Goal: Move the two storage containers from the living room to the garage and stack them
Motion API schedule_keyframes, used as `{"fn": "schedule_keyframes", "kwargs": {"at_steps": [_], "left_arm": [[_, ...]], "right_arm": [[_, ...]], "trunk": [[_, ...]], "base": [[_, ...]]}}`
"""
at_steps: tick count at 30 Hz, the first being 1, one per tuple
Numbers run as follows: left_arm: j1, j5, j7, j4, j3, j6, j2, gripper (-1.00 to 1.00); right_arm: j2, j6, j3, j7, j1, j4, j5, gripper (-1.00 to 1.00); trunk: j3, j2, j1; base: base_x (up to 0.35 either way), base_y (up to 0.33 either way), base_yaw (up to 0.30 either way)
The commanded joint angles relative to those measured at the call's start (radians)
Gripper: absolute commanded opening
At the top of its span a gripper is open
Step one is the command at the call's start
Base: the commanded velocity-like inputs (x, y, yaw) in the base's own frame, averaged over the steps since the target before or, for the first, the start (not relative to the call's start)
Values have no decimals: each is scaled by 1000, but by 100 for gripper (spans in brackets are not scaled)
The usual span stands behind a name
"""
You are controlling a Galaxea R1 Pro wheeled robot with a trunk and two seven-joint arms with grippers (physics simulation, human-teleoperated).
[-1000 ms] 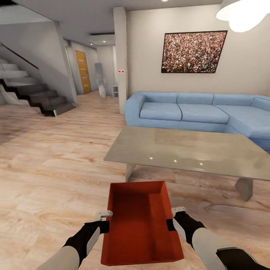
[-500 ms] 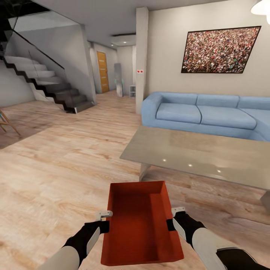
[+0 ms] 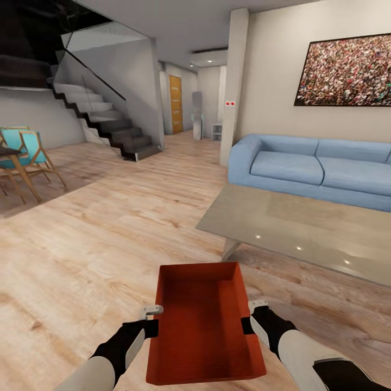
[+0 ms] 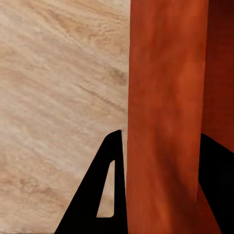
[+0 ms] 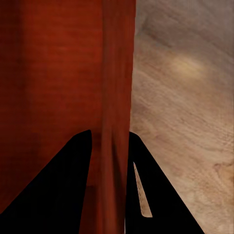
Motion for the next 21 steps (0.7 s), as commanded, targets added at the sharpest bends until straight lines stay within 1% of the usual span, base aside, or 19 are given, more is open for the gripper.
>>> {"fn": "schedule_keyframes", "kwargs": {"at_steps": [1, 17, 21], "left_arm": [[0, -7, 4, -2, 6, 6, -1, -100], [-1, -7, 4, -2, 6, 6, 0, -100], [-1, -7, 4, -2, 5, 6, 0, -100]], "right_arm": [[-1, 8, 3, -2, 0, -3, 11, -100], [-1, 9, 3, -2, 0, -3, 11, -100], [-1, 8, 3, -2, 0, -3, 11, -100]], "trunk": [[-1, 0, 0], [-1, 0, 0], [-1, 0, 0]], "base": [[0, 0, 290], [3, 1, 288], [152, 87, 148]]}}
